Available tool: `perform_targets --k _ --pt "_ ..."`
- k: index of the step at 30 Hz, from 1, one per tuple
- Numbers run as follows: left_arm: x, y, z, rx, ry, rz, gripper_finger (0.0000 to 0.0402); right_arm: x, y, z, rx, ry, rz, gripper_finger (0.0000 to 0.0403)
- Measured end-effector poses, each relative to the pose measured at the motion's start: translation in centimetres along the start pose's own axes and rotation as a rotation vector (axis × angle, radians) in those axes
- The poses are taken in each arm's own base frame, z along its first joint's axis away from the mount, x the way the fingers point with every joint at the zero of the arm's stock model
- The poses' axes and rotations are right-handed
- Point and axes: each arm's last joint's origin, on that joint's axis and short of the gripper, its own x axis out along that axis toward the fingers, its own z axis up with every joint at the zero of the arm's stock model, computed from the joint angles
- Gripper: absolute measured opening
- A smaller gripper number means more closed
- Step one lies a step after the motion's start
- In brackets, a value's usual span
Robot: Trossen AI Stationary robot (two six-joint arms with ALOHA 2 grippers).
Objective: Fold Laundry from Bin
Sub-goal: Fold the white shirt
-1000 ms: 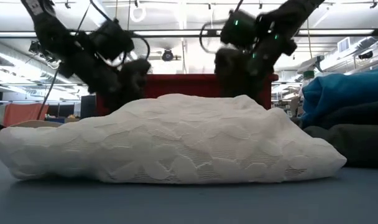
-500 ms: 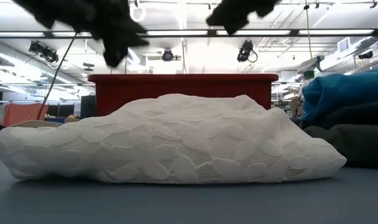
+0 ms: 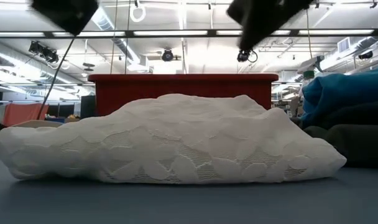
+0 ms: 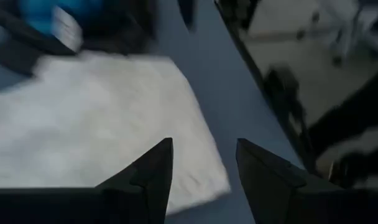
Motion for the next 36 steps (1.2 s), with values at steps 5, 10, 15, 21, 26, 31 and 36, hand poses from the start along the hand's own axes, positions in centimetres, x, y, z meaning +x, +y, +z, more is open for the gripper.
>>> perform_targets --k 5,10,15,21,26,31,36 --pt "4.0 -3.3 -2.8 0.078 0.043 0.035 0.0183 1.8 2.7 -1.4 -0.072 0.150 -0.058 0.0280" --pt "7.2 -4.7 -4.2 0.123 0.116 0.061 0.0207 3.5 3.7 -2.1 -0.057 0.173 -0.101 0.0300" --pt "9.6 -4.8 -5.5 0.184 0.191 0.143 0.0251 5.4 3.5 -2.5 0.001 0.168 -0.138 0.0301" --pt "11.8 -3.6 -7.4 0.118 0.269 0.239 0.0257 8.6 2.4 -3.8 0.098 0.235 -0.236 0.0272" --pt "12.7 -3.4 -8.2 0.020 0.276 0.266 0.0181 9.9 1.7 -4.3 0.238 0.271 -0.222 0.0177" --pt "11.1 -3.8 -6.9 -0.005 0.256 0.241 0.0039 7.6 1.2 -3.0 0.317 0.245 -0.112 0.0026" --pt "7.5 -4.6 -1.9 -0.046 0.108 0.146 0.0017 1.9 0.4 -0.1 0.406 0.147 0.115 0.0037"
